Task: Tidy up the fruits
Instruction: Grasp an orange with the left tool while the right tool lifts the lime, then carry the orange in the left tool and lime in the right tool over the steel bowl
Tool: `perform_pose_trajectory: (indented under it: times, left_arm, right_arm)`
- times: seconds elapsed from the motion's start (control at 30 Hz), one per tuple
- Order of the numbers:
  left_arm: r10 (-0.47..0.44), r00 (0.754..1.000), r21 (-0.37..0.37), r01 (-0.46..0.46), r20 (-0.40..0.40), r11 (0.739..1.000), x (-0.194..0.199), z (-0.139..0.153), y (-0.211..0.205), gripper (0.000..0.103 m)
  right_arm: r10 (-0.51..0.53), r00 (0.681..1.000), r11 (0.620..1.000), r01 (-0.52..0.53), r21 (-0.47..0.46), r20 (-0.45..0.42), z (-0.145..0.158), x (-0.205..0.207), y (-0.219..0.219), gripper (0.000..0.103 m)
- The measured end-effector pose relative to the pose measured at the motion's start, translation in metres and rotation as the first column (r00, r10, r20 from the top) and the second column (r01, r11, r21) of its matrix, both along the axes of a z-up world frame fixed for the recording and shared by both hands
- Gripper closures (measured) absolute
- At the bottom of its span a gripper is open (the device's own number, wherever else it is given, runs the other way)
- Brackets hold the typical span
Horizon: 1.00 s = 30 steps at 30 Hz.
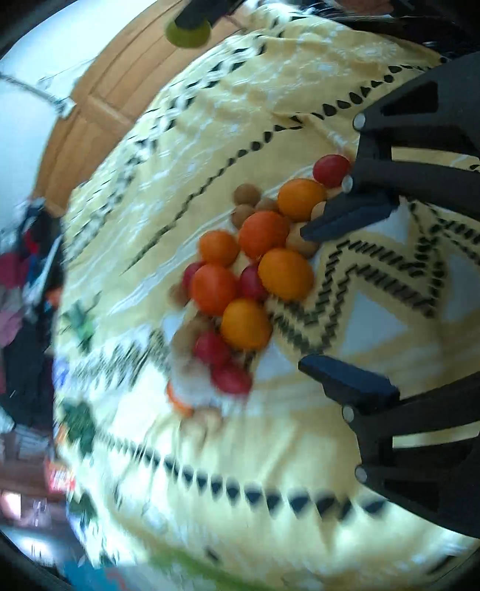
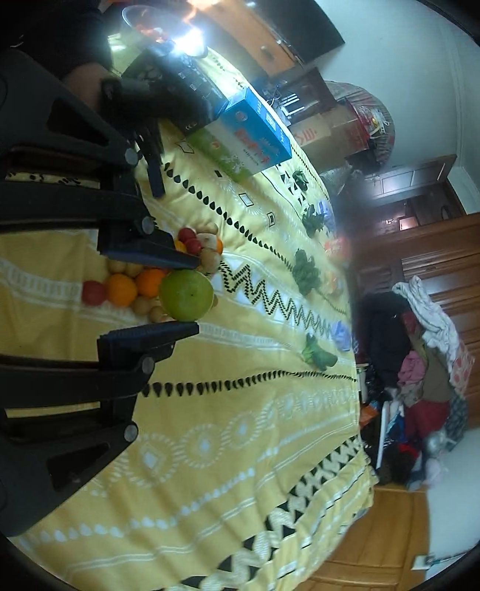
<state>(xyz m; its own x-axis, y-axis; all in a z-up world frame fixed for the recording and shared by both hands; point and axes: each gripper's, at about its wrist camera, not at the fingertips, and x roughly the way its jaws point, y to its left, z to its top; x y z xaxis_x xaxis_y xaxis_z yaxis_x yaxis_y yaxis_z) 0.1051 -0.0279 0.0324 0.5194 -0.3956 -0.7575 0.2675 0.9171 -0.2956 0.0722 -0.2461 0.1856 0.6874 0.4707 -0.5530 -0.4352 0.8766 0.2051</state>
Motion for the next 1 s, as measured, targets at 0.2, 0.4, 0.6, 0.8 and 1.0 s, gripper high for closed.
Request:
perform_pose_trajectory:
  times: [0.2,0.4,0.6,0.8,1.0]
  left_arm:
    - [-0.059,0.998,0.01,0.059,-0.004,0.998,0.015,-0.007,-0.016,0.046]
    - [-0.081,0.997,-0.009,0.081,-0.002,0.997,0.021,-0.01,-0.025,0.067]
    - [-0.02,0.996,-0.005,0.02,0.086,1.0,-0.002,0.021,-0.012,0.067]
    - [0.124,0.959,-0.027,-0.121,0.253,0.992,-0.057,0.11,0.038,0.067]
    - [0.34,0.858,-0.053,-0.347,0.385,0.936,-0.131,0.194,0.132,0.067]
  right_arm:
    - [0.006,1.0,0.999,-0.006,0.037,-0.005,-0.004,0.001,-0.013,0.074]
    - [0.024,1.0,0.998,-0.023,0.053,-0.02,-0.011,0.001,-0.011,0.074]
    - [0.028,1.0,0.999,-0.027,0.039,-0.001,-0.003,-0.007,-0.005,0.074]
    - [0.067,0.997,0.997,-0.068,0.026,0.032,0.023,-0.02,0.021,0.074]
    - [0.211,0.972,0.977,-0.214,0.019,0.106,0.063,-0.042,0.085,0.074]
